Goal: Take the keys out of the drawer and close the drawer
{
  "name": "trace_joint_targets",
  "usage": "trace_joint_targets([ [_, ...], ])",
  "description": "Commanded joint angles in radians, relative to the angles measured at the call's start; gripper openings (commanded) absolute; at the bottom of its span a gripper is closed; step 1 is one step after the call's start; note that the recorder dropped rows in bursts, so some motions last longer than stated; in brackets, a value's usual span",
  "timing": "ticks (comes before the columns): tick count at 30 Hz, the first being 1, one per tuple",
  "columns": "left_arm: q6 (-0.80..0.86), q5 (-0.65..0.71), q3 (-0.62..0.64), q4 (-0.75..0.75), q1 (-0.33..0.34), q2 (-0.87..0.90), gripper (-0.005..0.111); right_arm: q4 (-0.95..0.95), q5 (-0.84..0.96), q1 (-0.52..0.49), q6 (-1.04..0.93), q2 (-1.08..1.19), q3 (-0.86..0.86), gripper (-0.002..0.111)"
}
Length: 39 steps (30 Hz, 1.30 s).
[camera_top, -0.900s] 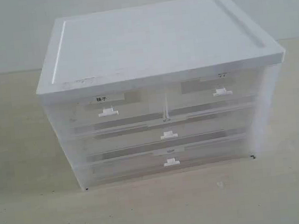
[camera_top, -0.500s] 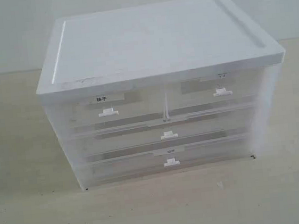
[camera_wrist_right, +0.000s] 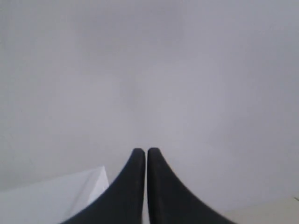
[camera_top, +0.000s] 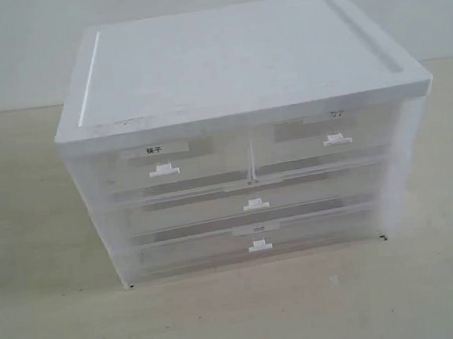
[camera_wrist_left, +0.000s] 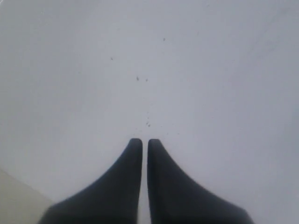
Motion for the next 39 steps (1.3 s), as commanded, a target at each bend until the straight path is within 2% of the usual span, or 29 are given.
trace_joint_targets([
  [1, -0.186, -0.128, 0.004, 0.184, 0.003, -0.002, 0.005, -0.001, -0.157, -0.002, 0.179, -0.005, 0.000, 0.000],
  [4, -0.466, -0.207, -0.060, 0.540, 0.003, 0.000, 0.005, -0.009, -0.107, -0.002, 0.292, -0.005, -0.027, 0.000],
  [7, -0.683, -0.359, -0.148, 0.882, 0.003, 0.074, 0.005, -0.115, -0.071, -0.002, 0.322, 0.026, -0.110, 0.000],
  [11, -0.680, -0.697, -0.271, 1.303, 0.003, 0.223, 0.005, -0.321, -0.072, -0.002, 0.516, 0.126, -0.223, 0.000],
  [14, -0.679, -0.882, -0.297, 1.442, 0.003, 0.325, 0.005, -0.581, -0.082, -0.002, 0.718, 0.214, -0.310, 0.000],
  [16, -0.678, -0.902, -0.291, 1.504, 0.003, 0.383, 0.005, -0.730, -0.094, -0.002, 0.833, 0.268, -0.359, 0.000],
  [19, -0.632, -0.879, -0.249, 1.453, 0.003, 0.465, 0.005, -0.915, -0.124, -0.002, 0.963, 0.347, -0.418, 0.000],
  [22, -0.485, -0.855, -0.216, 1.383, 0.003, 0.524, 0.005, -1.073, -0.131, -0.002, 1.070, 0.421, -0.471, 0.000],
  [27, -0.341, -0.805, -0.207, 1.317, 0.003, 0.588, 0.005, -1.243, -0.131, -0.002, 1.197, 0.522, -0.535, 0.000],
  [31, -0.242, -0.644, -0.207, 1.106, 0.003, 0.656, 0.005, -1.288, -0.131, -0.002, 1.215, 0.583, -0.560, 0.000],
  [35, -0.136, -0.597, -0.207, 0.953, 0.003, 0.721, 0.005, -1.291, -0.107, -0.002, 1.199, 0.610, -0.560, 0.000],
  [38, -0.136, -0.414, -0.218, 0.660, 0.003, 0.768, 0.005, -1.276, -0.086, -0.002, 1.196, 0.622, -0.560, 0.000],
  [39, -0.136, -0.296, -0.238, 0.545, 0.003, 0.783, 0.005, -1.276, -0.086, -0.002, 1.196, 0.625, -0.560, 0.000],
])
